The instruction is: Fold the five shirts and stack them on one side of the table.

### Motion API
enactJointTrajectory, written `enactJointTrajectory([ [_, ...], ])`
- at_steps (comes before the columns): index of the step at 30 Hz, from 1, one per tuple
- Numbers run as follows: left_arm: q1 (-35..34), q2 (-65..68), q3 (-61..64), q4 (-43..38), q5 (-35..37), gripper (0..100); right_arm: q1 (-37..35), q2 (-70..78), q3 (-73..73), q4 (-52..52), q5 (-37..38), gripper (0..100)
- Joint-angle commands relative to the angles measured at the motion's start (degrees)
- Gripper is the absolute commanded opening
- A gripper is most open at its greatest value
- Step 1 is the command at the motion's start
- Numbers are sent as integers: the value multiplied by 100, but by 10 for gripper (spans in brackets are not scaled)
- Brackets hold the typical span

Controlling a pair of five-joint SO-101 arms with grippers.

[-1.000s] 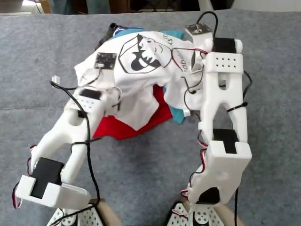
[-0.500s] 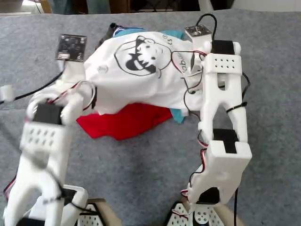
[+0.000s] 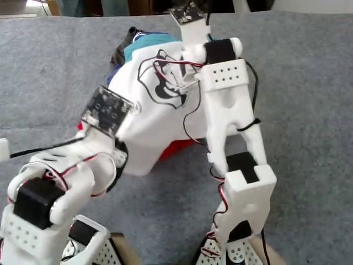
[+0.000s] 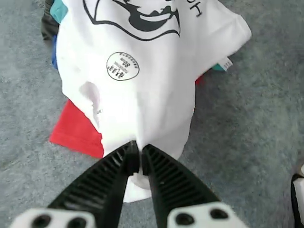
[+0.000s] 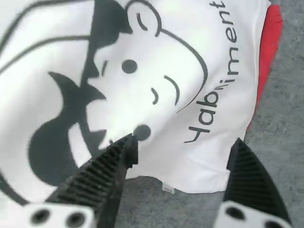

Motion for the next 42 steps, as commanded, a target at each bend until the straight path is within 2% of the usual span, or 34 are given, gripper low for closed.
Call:
enactJointTrajectory([
  [1,277,-79,365,79,0,138,-431,-303,-549,264,-448,318],
  [5,242,-149,426,211,290,230,-923,-295,-576,229,-791,318],
  [10,22,-229,13,527,905,271,-1407,312,-189,105,-818,318],
  [14,-1262,-237,-154,501,897,270,-1477,1262,-48,97,-800,309],
  [18,-2791,-255,-127,484,888,270,-1301,1701,-66,105,-782,173],
  [23,-3635,-255,-57,475,484,270,-1116,1710,-66,325,-774,106],
  [27,-3846,-255,215,475,237,238,-1020,1710,-189,589,-774,15],
  [32,-3873,-255,462,440,-44,176,-607,1367,-189,589,-782,15],
  [42,-3881,-246,743,237,-26,173,-26,-321,-136,589,-352,15],
])
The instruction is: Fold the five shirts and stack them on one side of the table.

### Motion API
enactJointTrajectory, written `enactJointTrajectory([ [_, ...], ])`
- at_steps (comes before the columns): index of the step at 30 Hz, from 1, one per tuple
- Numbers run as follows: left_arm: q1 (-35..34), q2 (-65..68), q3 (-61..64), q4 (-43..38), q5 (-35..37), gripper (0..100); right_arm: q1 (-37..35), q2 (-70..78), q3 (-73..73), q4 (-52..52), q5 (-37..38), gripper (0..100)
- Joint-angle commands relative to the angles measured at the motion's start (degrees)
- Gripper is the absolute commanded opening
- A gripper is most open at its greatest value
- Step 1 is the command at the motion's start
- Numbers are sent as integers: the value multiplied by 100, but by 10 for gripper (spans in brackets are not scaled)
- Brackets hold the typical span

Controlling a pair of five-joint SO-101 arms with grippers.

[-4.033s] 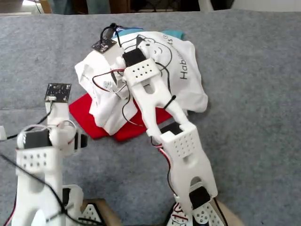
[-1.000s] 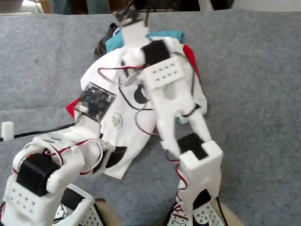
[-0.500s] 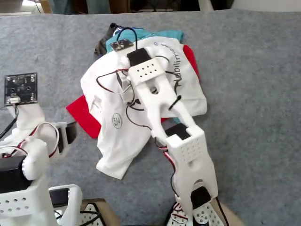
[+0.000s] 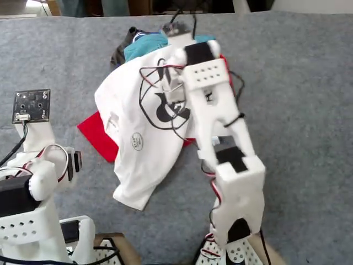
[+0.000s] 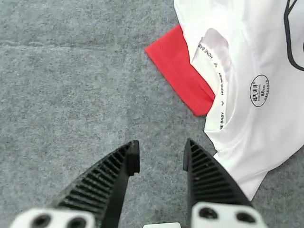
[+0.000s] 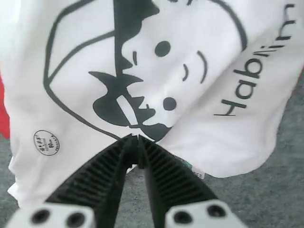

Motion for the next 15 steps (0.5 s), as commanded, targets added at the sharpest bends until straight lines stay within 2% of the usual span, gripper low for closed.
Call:
enactJointTrajectory([
  [1,-40,-18,-4,-141,-26,173,220,-813,-92,70,158,15],
  [10,-40,9,-4,-141,-26,174,70,-910,338,-9,308,21],
  [12,-40,18,-4,-141,-26,175,62,-681,655,-141,220,73],
  [15,-40,18,13,-123,-9,214,158,-268,971,-580,-519,218],
])
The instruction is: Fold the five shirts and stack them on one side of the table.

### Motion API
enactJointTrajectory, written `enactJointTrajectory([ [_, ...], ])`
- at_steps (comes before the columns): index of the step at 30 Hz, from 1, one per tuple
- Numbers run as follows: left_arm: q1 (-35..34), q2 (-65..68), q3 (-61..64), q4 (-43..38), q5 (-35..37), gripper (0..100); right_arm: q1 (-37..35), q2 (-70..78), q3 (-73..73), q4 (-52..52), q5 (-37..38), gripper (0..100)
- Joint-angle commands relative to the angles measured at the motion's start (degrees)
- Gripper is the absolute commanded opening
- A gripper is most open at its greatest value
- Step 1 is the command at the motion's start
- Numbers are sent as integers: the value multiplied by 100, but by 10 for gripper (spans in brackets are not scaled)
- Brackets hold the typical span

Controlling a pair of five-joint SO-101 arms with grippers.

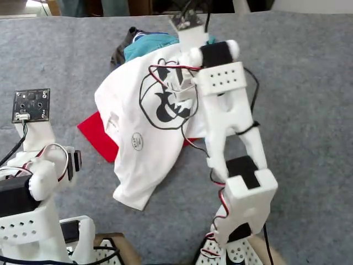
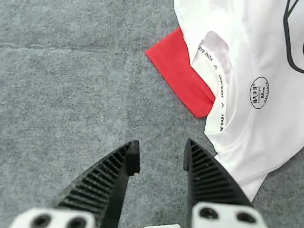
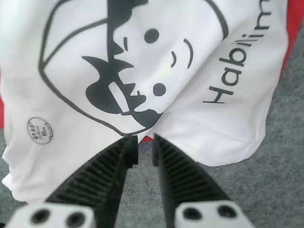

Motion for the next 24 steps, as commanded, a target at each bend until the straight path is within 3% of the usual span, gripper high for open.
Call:
enactJointTrajectory([
  [1,-40,9,48,-79,0,241,18,321,180,-501,-809,263],
  [3,-40,9,171,-70,0,270,-26,611,163,-721,-958,319],
  [9,-303,0,338,-88,-35,270,-387,1481,-207,-905,-941,319],
  [11,-418,0,356,-88,-53,270,-404,1780,-347,-870,-949,270],
  [15,-470,9,365,-70,-343,270,-343,1991,-840,-519,-932,17],
  [24,-470,0,365,-70,-352,270,79,1771,-1859,299,-949,14],
])
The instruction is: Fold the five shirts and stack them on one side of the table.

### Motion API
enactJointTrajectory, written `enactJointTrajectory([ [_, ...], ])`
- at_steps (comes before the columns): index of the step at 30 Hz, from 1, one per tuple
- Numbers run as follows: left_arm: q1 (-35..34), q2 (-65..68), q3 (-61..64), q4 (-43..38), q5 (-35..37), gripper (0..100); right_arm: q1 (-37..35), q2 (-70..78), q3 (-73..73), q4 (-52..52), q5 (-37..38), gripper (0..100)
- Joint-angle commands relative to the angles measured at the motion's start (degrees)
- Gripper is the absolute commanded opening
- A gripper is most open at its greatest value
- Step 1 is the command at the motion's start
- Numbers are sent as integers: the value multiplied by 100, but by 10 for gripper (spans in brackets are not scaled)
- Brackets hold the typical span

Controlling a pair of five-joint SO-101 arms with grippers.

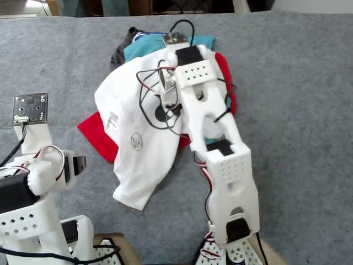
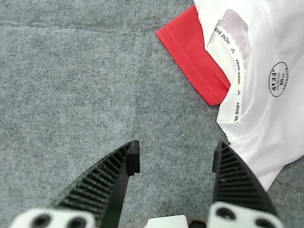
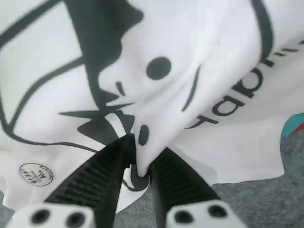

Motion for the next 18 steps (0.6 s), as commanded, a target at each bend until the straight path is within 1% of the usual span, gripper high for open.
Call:
enactJointTrajectory([
  [1,-48,0,-31,-70,-53,270,404,-356,-321,114,-70,14],
  [7,-48,9,-31,-88,-62,270,1116,-1332,-312,114,-62,14],
  [10,-48,9,-31,-97,-62,270,1688,-2018,-312,114,-26,14],
  [13,-13,18,-31,-149,-62,270,2347,-2642,-312,114,220,14],
  [18,4,123,-66,-686,-18,272,3332,-3327,-163,114,738,15],
])
